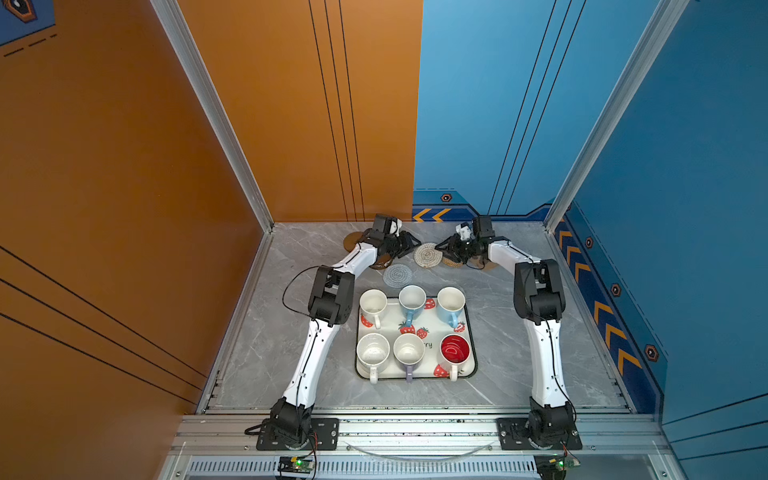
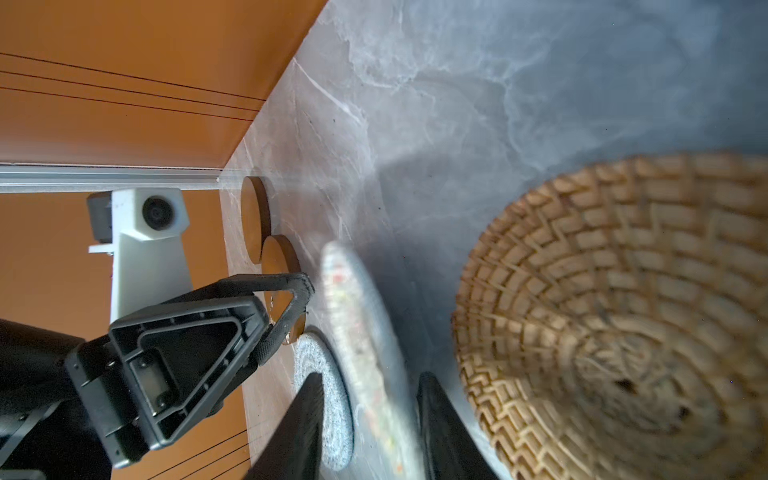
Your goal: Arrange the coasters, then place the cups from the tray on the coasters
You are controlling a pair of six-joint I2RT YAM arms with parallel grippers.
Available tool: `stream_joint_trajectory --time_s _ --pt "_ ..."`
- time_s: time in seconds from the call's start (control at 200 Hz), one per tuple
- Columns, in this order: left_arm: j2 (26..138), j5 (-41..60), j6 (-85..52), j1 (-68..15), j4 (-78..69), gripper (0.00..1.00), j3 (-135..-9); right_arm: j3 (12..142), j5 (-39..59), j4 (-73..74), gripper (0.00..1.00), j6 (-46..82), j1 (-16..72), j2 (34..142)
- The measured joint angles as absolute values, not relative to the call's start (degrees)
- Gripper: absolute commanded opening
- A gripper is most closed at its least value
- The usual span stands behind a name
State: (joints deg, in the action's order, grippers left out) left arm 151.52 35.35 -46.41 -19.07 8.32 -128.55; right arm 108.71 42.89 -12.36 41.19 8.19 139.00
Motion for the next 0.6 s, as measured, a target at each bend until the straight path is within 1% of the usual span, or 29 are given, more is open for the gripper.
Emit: stream_joint_trajectory --time_s 0.08,0.361,0.521,0.601 --pt "151.52 35.22 -46.39 -18.31 8.32 0.50 -128.73 108.81 42.89 -12.34 0.43 41.43 8.19 139.00" --pt "151.48 35.16 -46.13 -16.64 8.36 0.50 -128.79 110.56 42.89 -12.34 0.46 42.04 8.19 139.00" --pt "149.95 35.03 -45.21 -16.60 8.60 0.50 -127.59 110.65 42.89 -12.38 0.46 42.02 8.19 139.00" --pt "147.87 34.94 -43.94 -16.60 9.30 0.49 -126.08 110.96 42.89 -12.62 0.42 41.82 8.23 139.00"
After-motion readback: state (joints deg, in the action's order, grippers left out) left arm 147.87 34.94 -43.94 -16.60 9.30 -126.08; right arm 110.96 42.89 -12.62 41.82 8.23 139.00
